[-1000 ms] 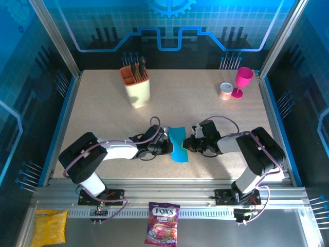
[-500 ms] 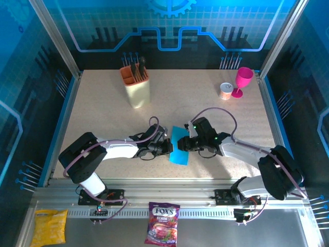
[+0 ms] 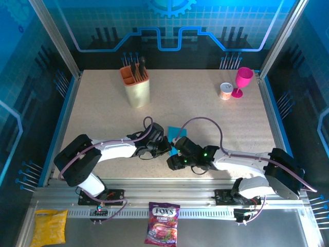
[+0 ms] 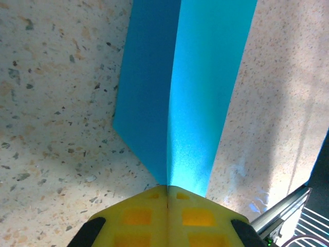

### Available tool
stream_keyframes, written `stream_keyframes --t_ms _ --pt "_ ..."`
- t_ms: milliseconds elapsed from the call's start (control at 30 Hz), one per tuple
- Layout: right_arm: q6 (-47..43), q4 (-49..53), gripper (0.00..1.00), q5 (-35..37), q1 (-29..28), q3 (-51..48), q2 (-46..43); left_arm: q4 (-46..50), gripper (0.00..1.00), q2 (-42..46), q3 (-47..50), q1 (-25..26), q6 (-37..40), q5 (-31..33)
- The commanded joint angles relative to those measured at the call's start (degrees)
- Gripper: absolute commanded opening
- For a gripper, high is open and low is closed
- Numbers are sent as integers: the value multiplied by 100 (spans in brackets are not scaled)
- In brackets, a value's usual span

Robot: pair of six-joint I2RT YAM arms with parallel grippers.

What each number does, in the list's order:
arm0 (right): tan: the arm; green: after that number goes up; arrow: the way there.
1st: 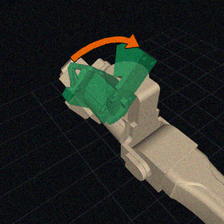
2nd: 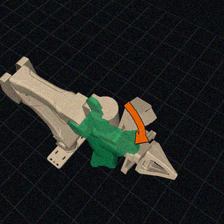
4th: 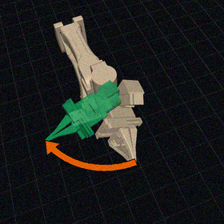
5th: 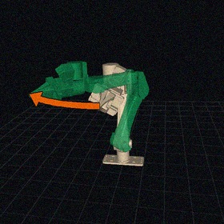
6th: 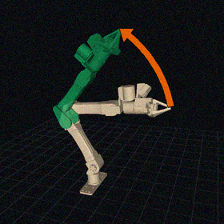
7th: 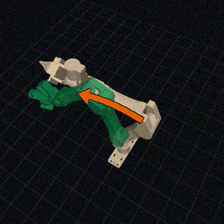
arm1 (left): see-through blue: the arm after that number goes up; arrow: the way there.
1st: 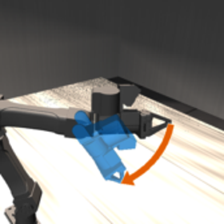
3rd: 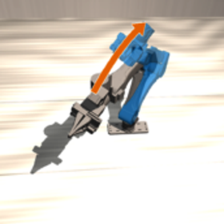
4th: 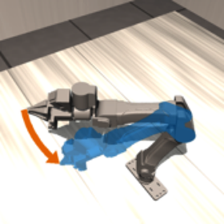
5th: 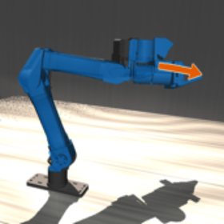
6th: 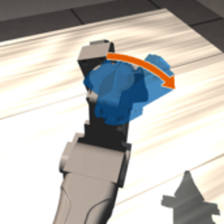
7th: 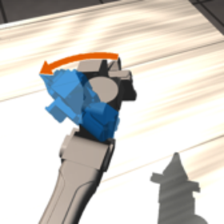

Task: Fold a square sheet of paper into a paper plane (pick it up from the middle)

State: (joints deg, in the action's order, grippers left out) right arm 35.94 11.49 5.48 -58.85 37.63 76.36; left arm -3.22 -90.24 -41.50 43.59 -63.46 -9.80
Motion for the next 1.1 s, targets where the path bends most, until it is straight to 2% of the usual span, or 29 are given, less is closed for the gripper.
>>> stream_keyframes --t_ms 0,233,333,400,733,833,867,1000,1067 --pt "49 194 55 609 -176 246 300 197 0 149 10 -44 -228 54" --pt "14 291 54 812 -234 567 659 118 0 86 58 -53 -241 21" --pt "-25 384 50 905 -234 690 682 88 0 52 71 -58 -254 3" --pt "-78 433 44 926 -225 758 695 63 0 33 85 -53 -260 -11" --pt "-191 511 0 733 -92 826 723 -34 0 24 142 -69 -229 -22" --pt "-262 420 0 526 49 711 691 64 0 97 117 -113 -37 -31" --pt "-292 387 0 452 97 666 670 166 2 156 94 -144 70 -19" --pt "-485 200 0 -18 340 507 585 579 24 557 98 -305 431 114" --pt "-598 84 0 -348 467 440 565 837 28 773 64 -415 620 196"
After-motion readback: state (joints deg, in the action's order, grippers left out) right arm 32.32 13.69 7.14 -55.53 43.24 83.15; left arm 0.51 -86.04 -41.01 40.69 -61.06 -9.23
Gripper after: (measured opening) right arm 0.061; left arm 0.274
